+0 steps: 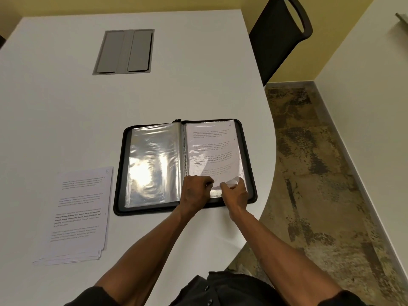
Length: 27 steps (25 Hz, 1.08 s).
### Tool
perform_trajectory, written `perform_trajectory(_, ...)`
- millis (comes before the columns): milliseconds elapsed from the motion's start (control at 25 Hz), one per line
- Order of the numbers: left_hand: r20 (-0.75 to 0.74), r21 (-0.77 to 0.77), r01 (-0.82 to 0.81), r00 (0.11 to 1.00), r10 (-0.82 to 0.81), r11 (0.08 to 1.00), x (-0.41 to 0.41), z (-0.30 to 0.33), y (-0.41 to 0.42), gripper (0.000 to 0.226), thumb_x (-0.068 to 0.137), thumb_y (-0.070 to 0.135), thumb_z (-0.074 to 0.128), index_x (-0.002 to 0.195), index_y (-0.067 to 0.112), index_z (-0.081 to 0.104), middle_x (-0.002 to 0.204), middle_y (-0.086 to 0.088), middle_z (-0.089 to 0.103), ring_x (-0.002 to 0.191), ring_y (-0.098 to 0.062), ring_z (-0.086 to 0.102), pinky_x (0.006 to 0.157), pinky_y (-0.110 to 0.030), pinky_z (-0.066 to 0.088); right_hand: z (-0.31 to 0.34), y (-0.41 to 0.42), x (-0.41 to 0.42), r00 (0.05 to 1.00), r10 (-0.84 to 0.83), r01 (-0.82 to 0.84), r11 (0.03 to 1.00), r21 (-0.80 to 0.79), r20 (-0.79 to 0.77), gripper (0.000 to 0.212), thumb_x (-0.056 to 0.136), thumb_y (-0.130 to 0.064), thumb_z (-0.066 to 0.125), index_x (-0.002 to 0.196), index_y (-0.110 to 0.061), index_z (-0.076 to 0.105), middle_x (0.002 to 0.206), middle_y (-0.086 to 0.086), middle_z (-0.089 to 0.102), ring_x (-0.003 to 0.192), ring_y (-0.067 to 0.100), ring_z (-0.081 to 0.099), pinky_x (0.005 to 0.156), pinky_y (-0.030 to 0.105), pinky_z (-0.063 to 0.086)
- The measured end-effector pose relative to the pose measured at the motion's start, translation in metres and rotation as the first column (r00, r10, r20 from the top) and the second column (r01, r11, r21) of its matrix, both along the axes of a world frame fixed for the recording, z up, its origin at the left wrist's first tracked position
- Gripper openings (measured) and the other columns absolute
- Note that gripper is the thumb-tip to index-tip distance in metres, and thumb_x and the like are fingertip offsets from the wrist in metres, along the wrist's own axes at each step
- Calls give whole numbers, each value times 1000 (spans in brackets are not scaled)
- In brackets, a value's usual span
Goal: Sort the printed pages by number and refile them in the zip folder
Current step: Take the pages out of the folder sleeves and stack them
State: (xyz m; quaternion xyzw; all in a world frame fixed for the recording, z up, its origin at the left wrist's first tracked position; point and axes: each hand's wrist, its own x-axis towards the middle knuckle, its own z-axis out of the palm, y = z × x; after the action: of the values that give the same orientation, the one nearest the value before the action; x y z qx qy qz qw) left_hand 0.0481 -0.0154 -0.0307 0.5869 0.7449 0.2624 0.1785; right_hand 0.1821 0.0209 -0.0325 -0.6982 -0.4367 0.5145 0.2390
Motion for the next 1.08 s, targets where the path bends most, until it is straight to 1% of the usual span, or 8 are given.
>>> perform_trajectory(80,7,17,10,1000,-10,1000,2,2,-2,16,85,23,66,92,19,80,87,5,77,77,-12,71,76,-28,55,-4,3,-5,998,-62,61,998,21,25,47,89,-32,71,130,-14,55,119,2,67,106,23,64,93,42,57)
perform_trajectory(280,35,39,2,999,-3,999,1,-1,-8,16,84,25,68,94,20,80,89,6,77,78,-10,71,76,-30,56,-11,21,-9,965,-248,253,966,-58,83,21,91,-32,72,87,-12,68,96,9,75,84,25,70,80,39,60)
perform_trajectory(360,50,32,-11,999,9,999,0,-2,-9,18,85,25,70,99,19,79,93,6,78,81,-10,71,81,-31,56,-14,19,-5,968,-241,246,967,-65,74,12,91,-24,72,94,-12,70,102,11,74,86,26,70,81,41,61)
perform_trajectory(440,57,21,-18,998,17,1000,-1,-4,-11,20,85,25,72,104,18,77,96,5,77,86,-12,71,85,-35,55,-16,11,-2,975,-217,220,973,-65,43,18,92,-15,69,109,-8,71,108,11,73,91,27,70,82,42,62)
perform_trajectory(640,150,-64,-77,985,86,995,-9,-12,-30,36,83,41,74,111,19,72,108,2,73,101,-17,65,92,-34,50,-19,-12,17,990,-142,143,988,-58,21,27,89,-3,65,113,-15,67,101,3,67,76,14,68,69,32,63)
perform_trajectory(760,170,-107,-148,972,165,983,-16,-16,-48,44,84,48,67,113,16,71,114,-1,69,107,-20,60,90,-28,44,-27,-33,31,989,-147,144,985,-93,-19,38,87,-6,69,123,-16,65,113,6,69,92,21,69,79,40,63)
perform_trajectory(920,217,-326,-257,916,337,910,-29,-19,-69,53,87,38,72,132,12,59,128,-10,58,119,-26,55,97,-31,45,-18,-73,50,964,-190,152,967,-203,-184,26,91,0,67,114,-13,67,109,7,70,92,22,70,76,32,62)
perform_trajectory(1080,303,-463,-283,840,450,840,-38,-14,-80,63,87,39,72,140,12,51,126,-10,62,112,-23,61,96,-35,49,0,-108,61,924,-236,141,941,-308,-300,28,90,6,65,116,-4,63,113,15,69,97,30,70,69,31,62)
